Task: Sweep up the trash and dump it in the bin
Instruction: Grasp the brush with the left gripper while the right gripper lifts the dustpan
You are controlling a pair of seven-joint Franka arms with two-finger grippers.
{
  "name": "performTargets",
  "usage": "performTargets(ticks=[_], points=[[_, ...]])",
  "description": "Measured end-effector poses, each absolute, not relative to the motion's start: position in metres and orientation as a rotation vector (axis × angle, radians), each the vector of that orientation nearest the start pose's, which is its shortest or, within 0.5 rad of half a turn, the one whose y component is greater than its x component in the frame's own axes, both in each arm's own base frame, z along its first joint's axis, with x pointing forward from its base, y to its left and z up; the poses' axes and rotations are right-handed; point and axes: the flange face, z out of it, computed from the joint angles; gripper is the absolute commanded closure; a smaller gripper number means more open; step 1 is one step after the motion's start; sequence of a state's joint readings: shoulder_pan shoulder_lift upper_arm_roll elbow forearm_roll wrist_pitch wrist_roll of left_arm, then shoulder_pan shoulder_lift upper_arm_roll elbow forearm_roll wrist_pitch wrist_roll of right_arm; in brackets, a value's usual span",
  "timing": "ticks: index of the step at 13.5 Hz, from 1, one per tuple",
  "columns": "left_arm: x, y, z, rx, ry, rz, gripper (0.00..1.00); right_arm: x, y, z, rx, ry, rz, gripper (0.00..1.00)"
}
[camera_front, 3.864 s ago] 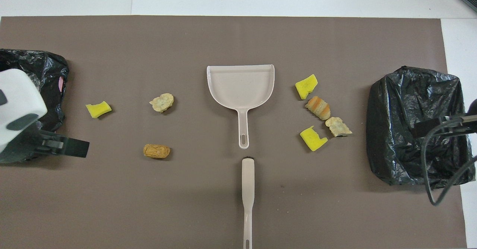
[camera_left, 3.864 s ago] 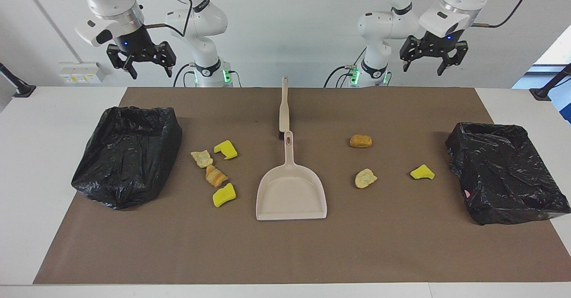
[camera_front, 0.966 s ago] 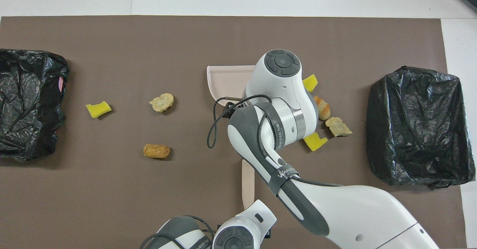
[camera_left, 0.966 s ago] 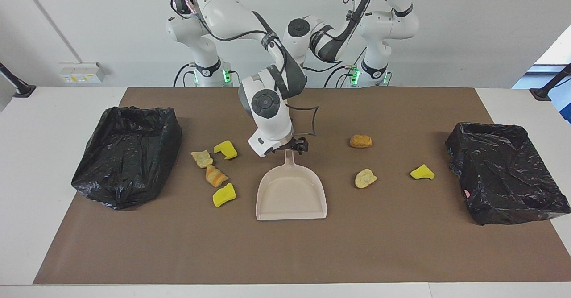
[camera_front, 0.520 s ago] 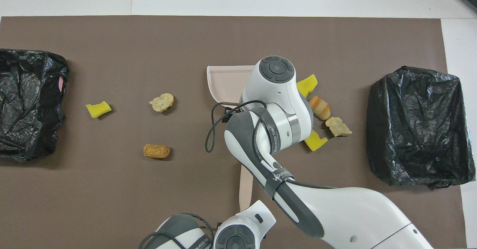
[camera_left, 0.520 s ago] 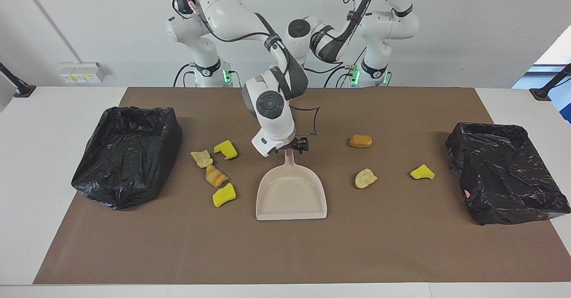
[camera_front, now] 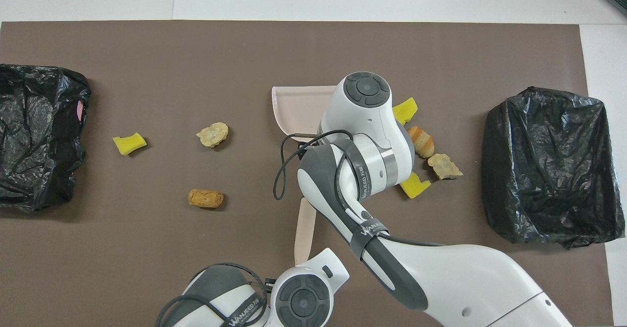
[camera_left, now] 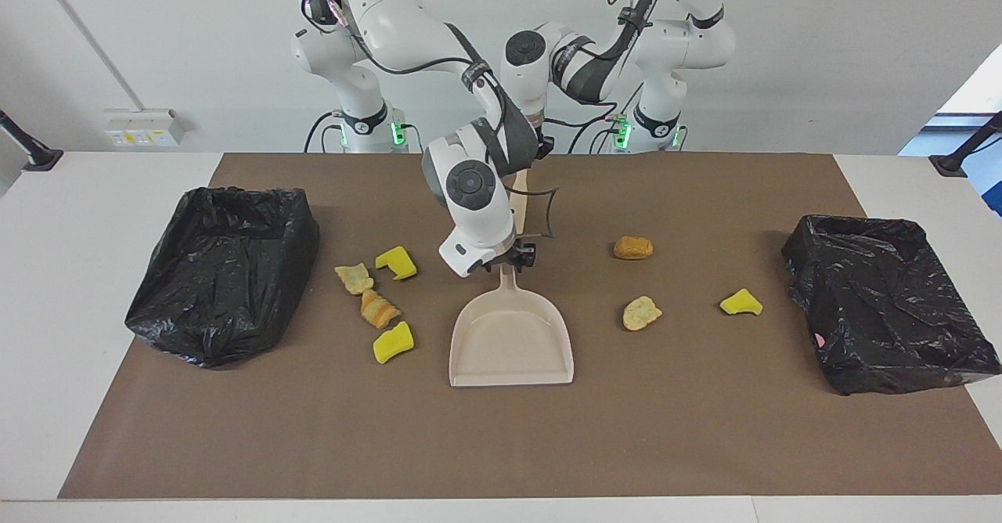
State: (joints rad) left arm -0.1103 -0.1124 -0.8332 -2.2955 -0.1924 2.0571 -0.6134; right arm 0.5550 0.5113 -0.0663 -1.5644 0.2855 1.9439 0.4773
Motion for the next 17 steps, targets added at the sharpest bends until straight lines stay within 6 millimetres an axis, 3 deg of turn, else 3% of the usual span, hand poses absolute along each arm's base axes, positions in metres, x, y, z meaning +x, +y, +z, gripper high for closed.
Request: performTargets(ticks=[4, 6, 8, 12, 14, 17], points=[[0.317, -0.337, 0.405, -3.017, 0.367, 0.285, 1.00, 0.588, 0.330, 0.340, -2.985, 0.166, 0.368, 1.00], [0.349, -0.293, 0.431, -3.052, 0.359, 0.242, 1.00, 0.593, 0.319, 0.342, -2.984, 0.172, 0.384, 1.00], [0.385, -0.241, 0.446, -3.032, 0.347, 0.177, 1.00, 0.595, 0.314, 0.343, -2.977, 0.050, 0.375, 1.00], [0.463, -0.119, 0.452, -2.995, 0.382, 0.162, 1.00, 0.601, 0.300, 0.351, -2.918, -0.220, 0.355, 1.00], [0.493, -0.058, 0.449, -2.996, 0.380, 0.150, 1.00, 0.606, 0.290, 0.365, -2.884, -0.370, 0.306, 1.00], [0.519, -0.002, 0.430, -2.957, 0.338, 0.146, 1.00, 0.608, 0.269, 0.406, -2.842, -0.630, 0.215, 1.00]])
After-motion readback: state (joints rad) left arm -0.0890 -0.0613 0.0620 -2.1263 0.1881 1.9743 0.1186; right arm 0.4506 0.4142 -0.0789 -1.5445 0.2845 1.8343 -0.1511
